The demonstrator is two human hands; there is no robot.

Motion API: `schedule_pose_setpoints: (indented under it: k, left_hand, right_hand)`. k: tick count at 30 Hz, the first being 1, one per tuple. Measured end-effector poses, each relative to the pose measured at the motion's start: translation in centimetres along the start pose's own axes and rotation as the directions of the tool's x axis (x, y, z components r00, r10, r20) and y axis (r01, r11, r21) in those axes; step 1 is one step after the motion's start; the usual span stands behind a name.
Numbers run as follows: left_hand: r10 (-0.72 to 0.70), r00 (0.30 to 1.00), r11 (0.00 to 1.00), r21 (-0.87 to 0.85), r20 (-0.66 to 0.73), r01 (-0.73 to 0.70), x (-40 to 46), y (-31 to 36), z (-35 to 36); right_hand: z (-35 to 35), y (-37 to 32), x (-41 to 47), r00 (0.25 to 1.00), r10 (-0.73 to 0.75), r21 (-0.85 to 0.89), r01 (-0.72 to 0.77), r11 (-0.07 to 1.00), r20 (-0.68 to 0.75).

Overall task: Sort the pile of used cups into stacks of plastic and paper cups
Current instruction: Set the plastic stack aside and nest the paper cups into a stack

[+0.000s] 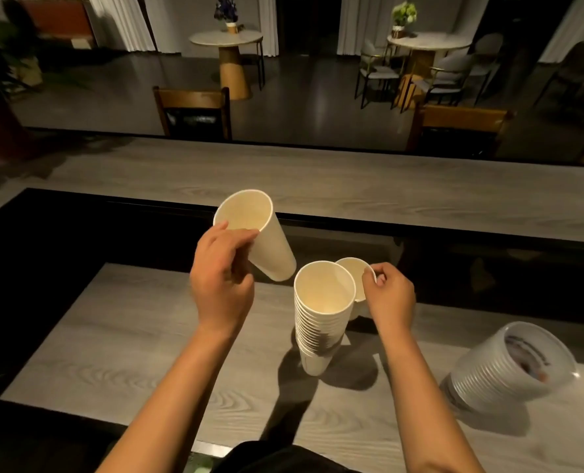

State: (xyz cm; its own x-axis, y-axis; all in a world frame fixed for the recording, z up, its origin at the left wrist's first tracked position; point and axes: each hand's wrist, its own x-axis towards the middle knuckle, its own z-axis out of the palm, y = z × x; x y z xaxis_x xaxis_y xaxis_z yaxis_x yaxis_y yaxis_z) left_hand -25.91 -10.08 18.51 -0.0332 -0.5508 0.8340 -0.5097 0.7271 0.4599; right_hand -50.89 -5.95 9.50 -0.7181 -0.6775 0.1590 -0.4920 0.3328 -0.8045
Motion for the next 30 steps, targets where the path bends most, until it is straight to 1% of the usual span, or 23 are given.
schedule_pose_setpoints:
  k: [2,4,6,8,11,15,19,21,24,26,28,30]
  left_hand:
    - [0.149,0.986,0.986,-0.058,-0.076,-0.154,1.3,1.3,-0.9]
    - [0.247,0.958,0.958,-0.116,-0.143,-0.264,2.5,2.7,-1.7]
    - [0.279,0.944,0.937,-0.168,-0.177,-0.308,3.4,4.1,-2.1]
    - [0.289,0.942,0.920,-0.225,-0.168,-0.323,3.9,5.3,-2.3]
    - [0.331,0.940,0.896,-0.287,-0.078,-0.339,4.0,6.4,-2.3]
    - [0.371,0.925,0.894,-0.303,0.086,-0.331,2.9,6.6,-1.3]
    - [0.308,0.927,0.921,-0.311,0.213,-0.235,0.8,5.9,0.2]
    - [0.275,0.916,0.940,-0.284,0.293,-0.192,-0.6,5.2,0.7]
    - [0.220,0.877,0.961,-0.251,0.427,-0.118,-2.2,4.5,1.2]
    - [0.204,0.845,0.967,-0.234,0.494,-0.096,-3.2,4.3,1.5]
    - [0.180,0.825,0.976,-0.205,0.536,-0.080,-4.2,4.1,1.7]
    - [0.150,0.826,0.982,-0.177,0.543,-0.062,-4.9,3.8,1.7]
  right_hand:
    - [-0.6,-0.2,-0.1,1.000,-0.009,0.002,0.009,1.000,-0.005]
    - [-1.1,-0.3,0.0,1.000,-0.027,0.000,0.027,1.000,-0.016]
    - [-1.7,-0.4,0.1,0.999,-0.031,0.008,0.032,0.999,-0.038]
    - [-2.2,-0.4,0.2,0.998,-0.027,0.016,0.028,0.999,-0.061]
    - [-2.8,-0.5,0.0,0.996,-0.030,0.021,0.032,0.999,-0.086]
    - [-3.5,-0.7,-0.4,0.993,-0.033,0.039,0.038,0.999,-0.114]
    - [-4.6,-1.3,-0.7,0.992,-0.032,0.073,0.041,0.996,-0.124]
    - [-5.3,-1.7,-0.8,0.989,-0.042,0.096,0.056,0.994,-0.140]
    - [-6.7,-2.6,-1.2,0.983,-0.062,0.140,0.087,0.986,-0.175]
    - [-7.6,-3.4,-1.4,0.976,-0.073,0.166,0.108,0.980,-0.207]
    - [-8.6,-4.5,-1.5,0.964,-0.087,0.211,0.142,0.967,-0.250]
    - [-9.8,-5.8,-1.7,0.946,-0.120,0.261,0.202,0.944,-0.300]
